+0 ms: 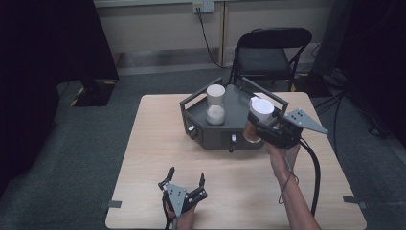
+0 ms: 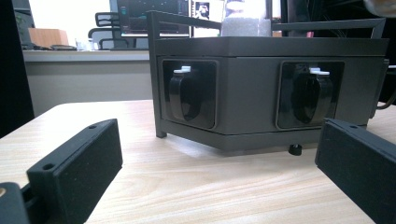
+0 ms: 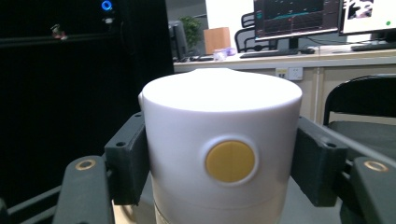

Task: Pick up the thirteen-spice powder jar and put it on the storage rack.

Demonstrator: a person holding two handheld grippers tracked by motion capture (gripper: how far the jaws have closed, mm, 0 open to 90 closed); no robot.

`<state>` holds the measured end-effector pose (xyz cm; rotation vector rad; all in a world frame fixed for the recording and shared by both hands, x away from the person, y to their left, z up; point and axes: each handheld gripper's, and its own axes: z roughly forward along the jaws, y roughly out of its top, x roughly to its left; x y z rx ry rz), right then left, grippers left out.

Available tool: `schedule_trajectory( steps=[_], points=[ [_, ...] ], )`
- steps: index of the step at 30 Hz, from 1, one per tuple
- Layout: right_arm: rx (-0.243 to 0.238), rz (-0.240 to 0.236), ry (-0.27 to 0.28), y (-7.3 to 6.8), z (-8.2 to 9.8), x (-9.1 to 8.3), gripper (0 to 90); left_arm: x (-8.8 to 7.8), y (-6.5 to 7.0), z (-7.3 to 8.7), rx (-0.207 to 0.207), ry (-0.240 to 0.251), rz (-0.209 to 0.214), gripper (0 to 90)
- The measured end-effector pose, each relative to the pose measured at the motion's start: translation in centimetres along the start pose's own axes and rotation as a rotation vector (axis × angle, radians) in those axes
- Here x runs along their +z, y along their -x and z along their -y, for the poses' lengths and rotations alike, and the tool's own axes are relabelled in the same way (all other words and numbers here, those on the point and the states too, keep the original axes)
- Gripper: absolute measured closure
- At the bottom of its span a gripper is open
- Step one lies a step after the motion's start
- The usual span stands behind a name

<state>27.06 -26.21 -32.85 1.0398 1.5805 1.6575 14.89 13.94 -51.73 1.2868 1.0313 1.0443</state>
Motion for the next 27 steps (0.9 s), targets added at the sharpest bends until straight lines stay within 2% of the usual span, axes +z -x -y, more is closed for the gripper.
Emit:
schedule_trajectory(
  steps=[3, 10, 15, 21, 27],
  points=[
    [0.001, 0.027, 0.004, -0.3, -0.7, 1.1, 30.4, 0.0, 0.0, 0.0, 0.0, 0.0, 0.0, 0.0],
    [-0.039, 0.108, -0.011, -1.7, -1.6, 3.8, 30.4, 0.0, 0.0, 0.0, 0.001, 0.001, 0.0, 0.1],
    [-0.021, 0.127, -0.021, -1.7, -1.3, 4.8, 30.4, 0.0, 0.0, 0.0, 0.001, 0.001, 0.0, 0.0],
    [-0.061, 0.163, -0.046, -1.9, -0.5, 6.3, 30.4, 0.0, 0.0, 0.0, 0.001, 0.001, 0.0, 0.1],
    [-0.075, 0.19, -0.071, -2.4, 0.4, 7.6, 30.3, 0.0, 0.1, 0.0, 0.001, 0.001, -0.003, 0.0]
  ],
)
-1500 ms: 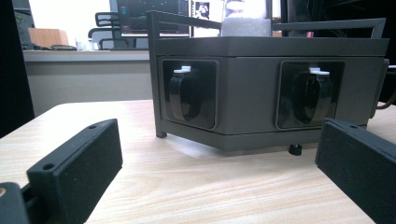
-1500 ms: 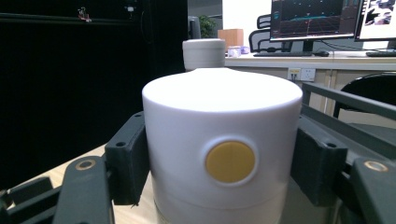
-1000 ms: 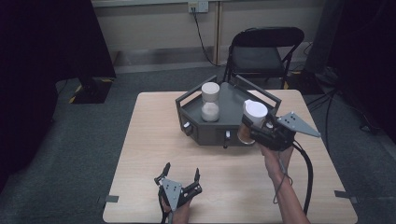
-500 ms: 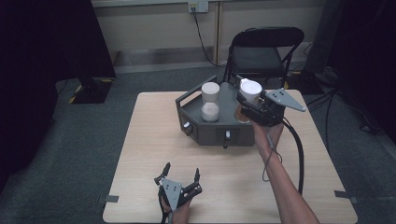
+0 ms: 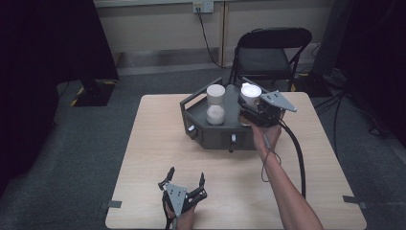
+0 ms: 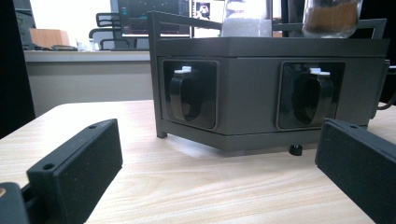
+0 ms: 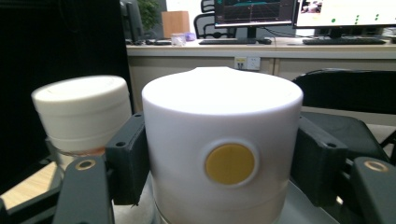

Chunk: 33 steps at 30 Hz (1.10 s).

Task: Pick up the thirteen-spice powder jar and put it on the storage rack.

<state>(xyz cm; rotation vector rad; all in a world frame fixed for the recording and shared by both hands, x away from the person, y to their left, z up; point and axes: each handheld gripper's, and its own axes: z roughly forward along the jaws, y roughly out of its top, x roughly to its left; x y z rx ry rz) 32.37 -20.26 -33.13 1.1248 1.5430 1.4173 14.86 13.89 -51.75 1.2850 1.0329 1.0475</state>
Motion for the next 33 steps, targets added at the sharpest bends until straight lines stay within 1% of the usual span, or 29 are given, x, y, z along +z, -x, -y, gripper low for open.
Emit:
schedule_trajectory(
  steps=[7, 10, 13, 19, 22, 24, 26, 28, 31, 33],
  points=[
    [-0.001, 0.016, -0.014, 0.1, 1.0, 0.8, 30.4, 0.0, 0.0, 0.0, 0.0, 0.0, 0.0, 0.1],
    [-0.021, 0.018, -0.008, 0.0, 1.5, 1.1, 30.4, 0.0, 0.0, 0.0, 0.0, 0.0, -0.001, 0.1],
    [-0.009, 0.012, 0.003, 0.1, 1.7, 1.3, 30.3, 0.0, 0.0, 0.0, 0.0, 0.0, -0.001, 0.2],
    [-0.017, 0.014, 0.003, 0.0, 1.8, 1.3, 30.1, 0.0, 0.0, 0.0, 0.002, 0.0, -0.002, 0.2],
    [-0.021, 0.004, 0.003, 0.2, 1.8, 1.2, 30.0, 0.0, 0.1, 0.0, 0.002, 0.0, -0.004, 0.2],
    [-0.038, 0.002, 0.005, 0.2, 1.9, 1.2, 29.9, 0.0, 0.1, 0.0, 0.0, -0.001, -0.004, 0.2],
    [-0.03, -0.001, 0.004, 0.3, 1.9, 1.2, 29.9, 0.0, 0.1, 0.0, 0.001, -0.001, -0.005, 0.3],
    [-0.037, 0.0, 0.003, 0.2, 1.8, 1.2, 29.7, 0.0, 0.1, 0.0, 0.001, -0.001, -0.007, 0.3],
    [-0.038, 0.009, 0.015, 0.1, 2.0, 1.2, 22.3, 0.0, 0.1, 0.0, 0.002, -0.001, -0.007, 0.3],
    [-0.003, -0.029, 0.046, 0.9, 2.2, 1.0, 14.5, 0.0, 0.1, 0.0, 0.002, -0.001, -0.007, 0.3]
  ],
)
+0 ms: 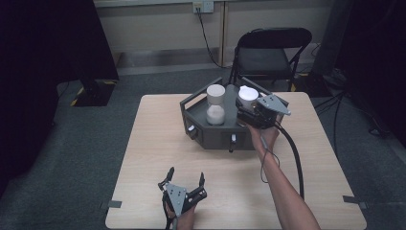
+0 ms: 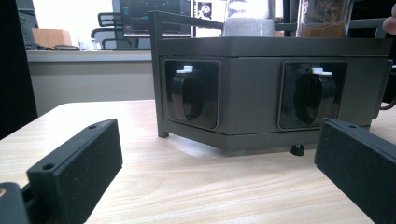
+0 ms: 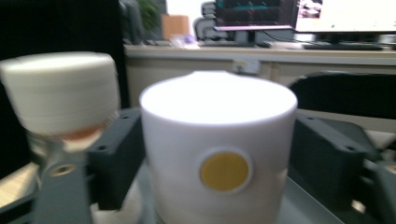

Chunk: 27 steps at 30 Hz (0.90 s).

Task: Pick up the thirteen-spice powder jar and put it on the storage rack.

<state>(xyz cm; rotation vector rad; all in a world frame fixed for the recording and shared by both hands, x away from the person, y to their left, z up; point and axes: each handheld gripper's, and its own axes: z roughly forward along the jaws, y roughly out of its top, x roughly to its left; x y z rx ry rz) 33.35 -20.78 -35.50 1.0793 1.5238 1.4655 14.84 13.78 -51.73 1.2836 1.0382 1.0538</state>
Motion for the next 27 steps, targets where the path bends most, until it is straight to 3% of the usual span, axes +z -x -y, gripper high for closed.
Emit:
schedule_trajectory(
  steps=[3, 6, 8, 10, 12, 27],
  points=[
    [0.04, -0.017, 0.045, 0.5, 0.1, -0.2, 2.1, 0.0, 0.0, 0.0, 0.0, 0.0, 0.0, 0.3],
    [0.128, -0.047, 0.067, 2.0, -0.3, -0.5, 0.0, 0.0, 0.0, 0.0, 0.0, 0.0, 0.0, 0.3],
    [0.145, -0.057, 0.079, 2.7, -0.4, -0.7, 0.0, 0.0, 0.0, 0.0, 0.0, 0.0, -0.001, 0.3],
    [0.13, -0.083, 0.086, 3.6, -0.4, -1.0, 0.0, 0.0, 0.0, 0.0, 0.0, 0.0, -0.001, 0.3],
    [0.079, -0.064, 0.08, 3.4, -0.5, -1.4, 0.2, 0.0, 0.0, 0.0, 0.0, 0.0, -0.002, 0.3],
    [0.029, -0.046, 0.123, 2.9, 1.2, -4.2, 1.0, 0.0, 0.0, 0.0, 0.001, 0.0, -0.002, 0.3]
  ],
)
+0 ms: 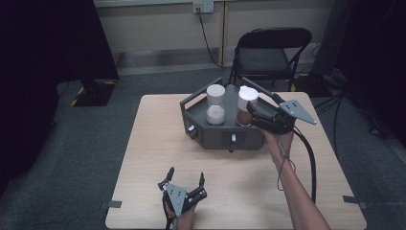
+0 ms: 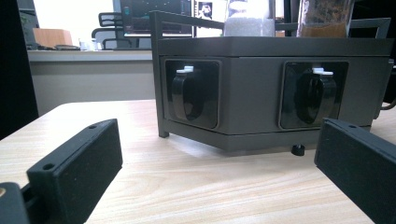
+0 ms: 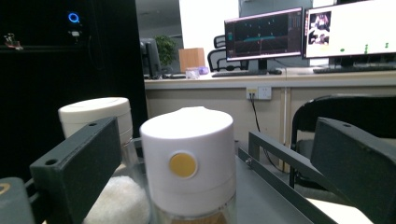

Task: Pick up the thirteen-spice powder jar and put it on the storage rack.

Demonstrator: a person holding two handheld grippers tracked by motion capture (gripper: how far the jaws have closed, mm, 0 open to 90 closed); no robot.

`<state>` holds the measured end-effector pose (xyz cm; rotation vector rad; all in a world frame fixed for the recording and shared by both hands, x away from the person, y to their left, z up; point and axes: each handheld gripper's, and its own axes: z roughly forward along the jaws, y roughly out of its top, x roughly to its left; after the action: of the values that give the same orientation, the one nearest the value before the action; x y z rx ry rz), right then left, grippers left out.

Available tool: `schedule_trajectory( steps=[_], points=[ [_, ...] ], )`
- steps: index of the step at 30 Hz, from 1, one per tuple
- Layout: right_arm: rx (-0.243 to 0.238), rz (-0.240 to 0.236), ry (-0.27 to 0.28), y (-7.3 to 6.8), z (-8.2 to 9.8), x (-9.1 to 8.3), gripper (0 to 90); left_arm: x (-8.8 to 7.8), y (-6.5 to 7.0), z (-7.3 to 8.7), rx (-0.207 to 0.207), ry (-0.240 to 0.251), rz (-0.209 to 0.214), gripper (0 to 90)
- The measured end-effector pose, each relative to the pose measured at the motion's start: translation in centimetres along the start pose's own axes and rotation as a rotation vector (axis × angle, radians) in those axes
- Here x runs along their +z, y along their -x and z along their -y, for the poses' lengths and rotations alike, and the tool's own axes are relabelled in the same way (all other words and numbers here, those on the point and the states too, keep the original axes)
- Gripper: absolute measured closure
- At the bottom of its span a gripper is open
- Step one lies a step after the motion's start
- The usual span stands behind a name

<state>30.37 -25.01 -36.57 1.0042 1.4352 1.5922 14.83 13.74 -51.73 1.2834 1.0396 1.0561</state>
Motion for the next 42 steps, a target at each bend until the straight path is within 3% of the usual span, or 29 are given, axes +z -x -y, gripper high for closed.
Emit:
schedule_trajectory(
  steps=[3, 13, 27, 42],
  points=[
    [-0.047, 0.012, 0.006, -0.6, 0.2, -0.6, 1.0, 0.0, 0.0, 0.0, 0.0, 0.0, 0.0, 0.3],
    [-0.051, 0.011, 0.021, -1.0, 0.1, -2.3, 1.0, 0.0, 0.0, 0.0, 0.0, 0.0, 0.0, 0.3],
    [-0.064, 0.035, 0.037, -1.6, 1.9, -4.9, 0.8, 0.0, 0.0, 0.0, 0.0, 0.0, -0.001, 0.2],
    [-0.068, 0.11, 0.071, -2.6, 3.7, -7.8, 0.8, 0.0, 0.1, 0.0, 0.0, 0.0, -0.004, 0.2]
  ],
)
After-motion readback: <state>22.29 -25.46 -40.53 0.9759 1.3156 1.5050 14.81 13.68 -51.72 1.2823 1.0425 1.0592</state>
